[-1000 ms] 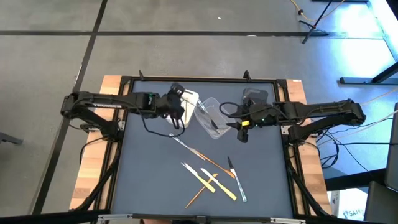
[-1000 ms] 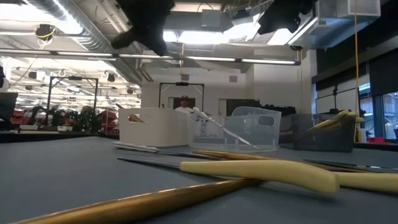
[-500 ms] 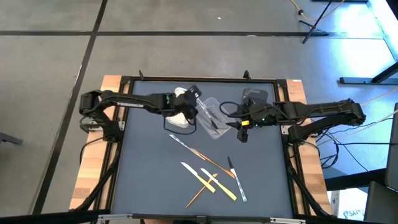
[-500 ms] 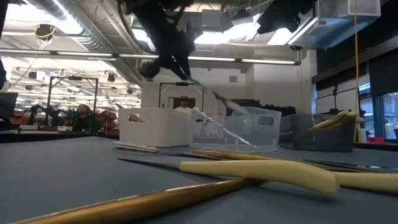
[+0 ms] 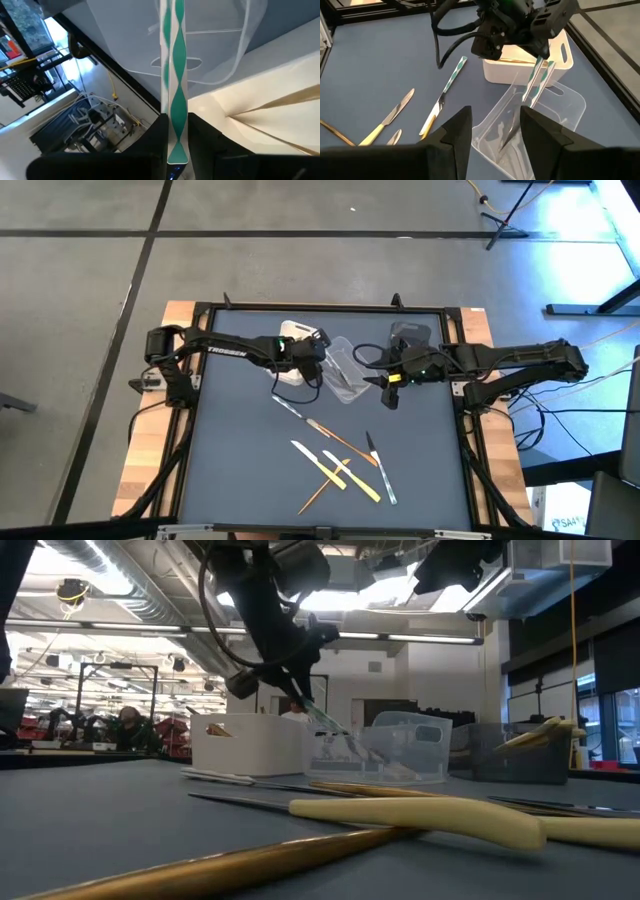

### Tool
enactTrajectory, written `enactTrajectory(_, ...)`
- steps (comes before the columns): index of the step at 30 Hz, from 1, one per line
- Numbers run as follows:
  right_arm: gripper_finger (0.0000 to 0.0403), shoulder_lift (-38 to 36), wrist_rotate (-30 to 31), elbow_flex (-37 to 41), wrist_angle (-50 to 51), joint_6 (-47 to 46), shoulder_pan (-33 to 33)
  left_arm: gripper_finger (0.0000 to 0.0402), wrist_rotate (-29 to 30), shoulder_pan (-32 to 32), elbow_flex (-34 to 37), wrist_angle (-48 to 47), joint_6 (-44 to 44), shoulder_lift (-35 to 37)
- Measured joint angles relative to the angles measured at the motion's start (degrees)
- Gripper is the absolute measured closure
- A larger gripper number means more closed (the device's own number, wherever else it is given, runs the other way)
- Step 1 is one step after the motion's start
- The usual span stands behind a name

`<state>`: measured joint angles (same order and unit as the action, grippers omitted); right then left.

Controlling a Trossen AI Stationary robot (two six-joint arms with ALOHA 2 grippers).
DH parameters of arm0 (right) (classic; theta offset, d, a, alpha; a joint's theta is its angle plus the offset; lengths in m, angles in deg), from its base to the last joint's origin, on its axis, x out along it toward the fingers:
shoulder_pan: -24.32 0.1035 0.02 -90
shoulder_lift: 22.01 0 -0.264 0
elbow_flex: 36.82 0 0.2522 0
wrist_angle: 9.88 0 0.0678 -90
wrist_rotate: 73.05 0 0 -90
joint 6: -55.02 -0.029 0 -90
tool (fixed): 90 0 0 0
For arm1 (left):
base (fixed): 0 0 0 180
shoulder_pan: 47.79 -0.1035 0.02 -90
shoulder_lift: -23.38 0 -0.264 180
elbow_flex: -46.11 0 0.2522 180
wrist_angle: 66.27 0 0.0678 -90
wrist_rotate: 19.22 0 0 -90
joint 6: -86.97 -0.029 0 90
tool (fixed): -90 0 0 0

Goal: Sort silverware by color (type)
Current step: Put the green knife into the transparent bin

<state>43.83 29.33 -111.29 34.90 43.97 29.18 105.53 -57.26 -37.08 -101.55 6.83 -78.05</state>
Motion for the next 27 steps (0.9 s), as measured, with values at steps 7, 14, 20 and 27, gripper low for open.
enactTrajectory(7, 0.0249, 0.00, 0.00, 0.00, 0.00, 0.01, 0.00, 0.0340, -1.42, 0.00, 0.00, 0.62, 0.06, -0.41)
enactTrajectory(14, 0.0249, 0.00, -0.02, 0.00, 0.05, 0.00, 0.00, 0.0335, -2.87, 0.00, 0.00, 1.34, 0.08, -0.41)
enactTrajectory(20, 0.0249, 0.00, -0.01, 0.00, 0.08, 0.00, 0.00, 0.0334, -2.68, 0.00, 0.00, 1.95, 0.13, -0.41)
enactTrajectory(27, 0.0249, 0.00, -0.02, 0.00, 0.10, 0.00, 0.00, 0.0333, -2.54, 0.00, 0.00, 1.95, 0.17, -0.41)
